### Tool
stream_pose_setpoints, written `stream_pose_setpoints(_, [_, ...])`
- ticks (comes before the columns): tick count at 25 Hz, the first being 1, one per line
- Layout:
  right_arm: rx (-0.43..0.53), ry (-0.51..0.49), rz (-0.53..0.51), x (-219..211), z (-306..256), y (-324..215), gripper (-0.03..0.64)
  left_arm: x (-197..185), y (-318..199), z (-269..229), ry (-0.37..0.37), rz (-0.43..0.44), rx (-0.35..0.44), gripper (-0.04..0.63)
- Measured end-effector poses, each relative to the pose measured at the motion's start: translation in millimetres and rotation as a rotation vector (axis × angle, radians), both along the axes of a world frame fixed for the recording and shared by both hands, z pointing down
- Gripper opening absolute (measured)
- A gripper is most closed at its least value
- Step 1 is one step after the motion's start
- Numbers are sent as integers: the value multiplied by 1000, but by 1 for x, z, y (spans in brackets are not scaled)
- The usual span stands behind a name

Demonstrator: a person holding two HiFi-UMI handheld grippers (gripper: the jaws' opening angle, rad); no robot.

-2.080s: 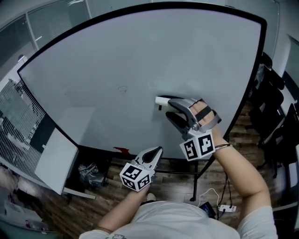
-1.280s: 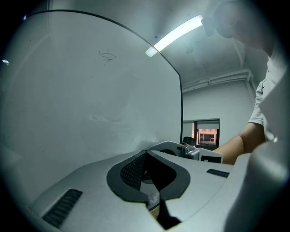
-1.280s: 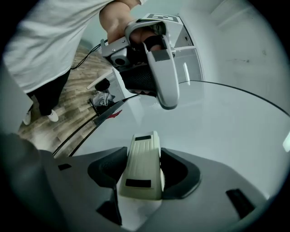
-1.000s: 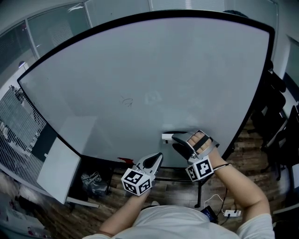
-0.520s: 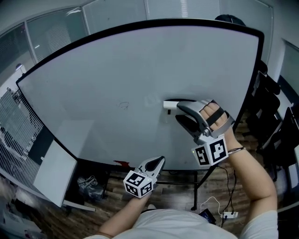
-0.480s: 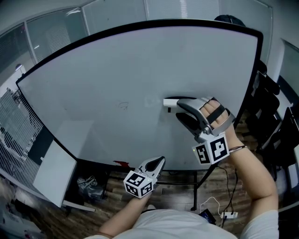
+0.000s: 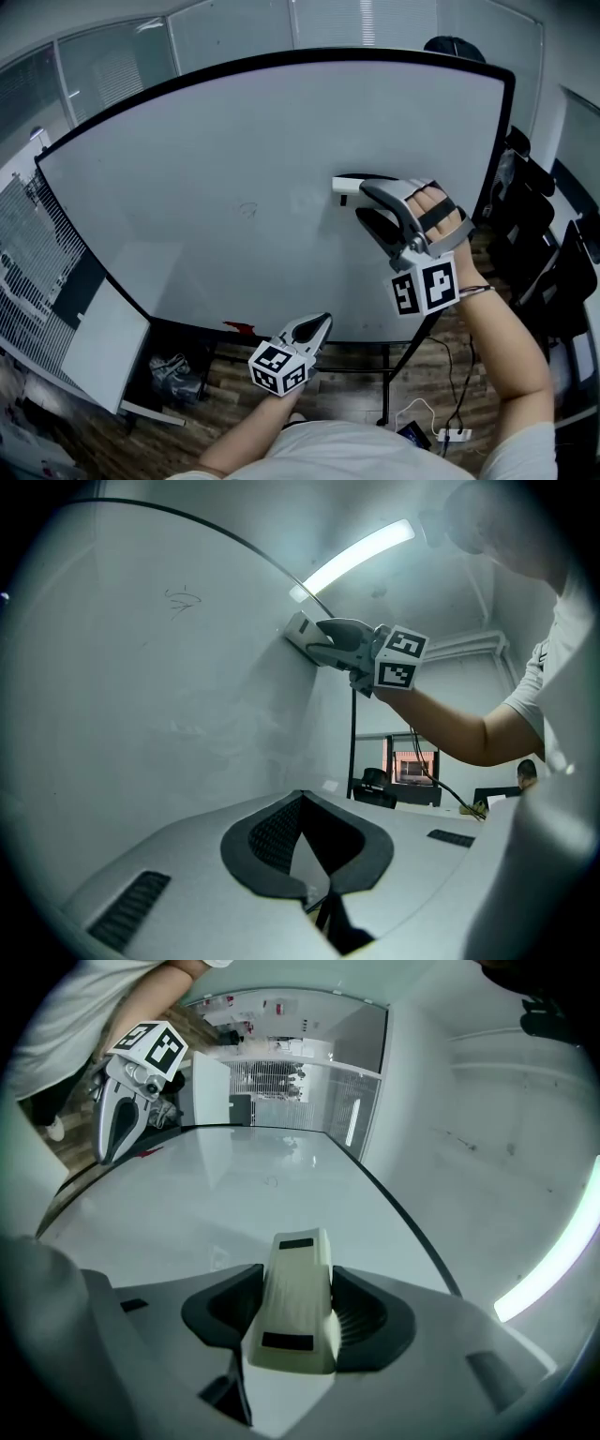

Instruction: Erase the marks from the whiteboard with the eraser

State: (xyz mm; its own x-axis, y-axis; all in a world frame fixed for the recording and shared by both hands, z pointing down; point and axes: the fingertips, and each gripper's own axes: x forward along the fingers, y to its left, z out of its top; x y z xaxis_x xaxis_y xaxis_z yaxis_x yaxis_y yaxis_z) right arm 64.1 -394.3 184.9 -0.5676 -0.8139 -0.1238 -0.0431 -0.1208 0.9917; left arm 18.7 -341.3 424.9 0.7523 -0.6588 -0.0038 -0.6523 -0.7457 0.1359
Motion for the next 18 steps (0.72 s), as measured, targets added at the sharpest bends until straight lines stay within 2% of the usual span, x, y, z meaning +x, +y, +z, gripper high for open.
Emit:
stream_pose_setpoints(6, [-74, -148, -51, 10, -1, 22, 233, -1, 9, -5, -3, -12, 10, 8])
stream_pose_setpoints(14, [-281, -415, -145, 21, 21, 57, 233, 1, 29, -14, -15, -8, 28, 8])
stream_pose_setpoints(18, [-419, -527, -181, 33, 41, 75, 233, 8, 40, -17, -20, -6, 29, 8])
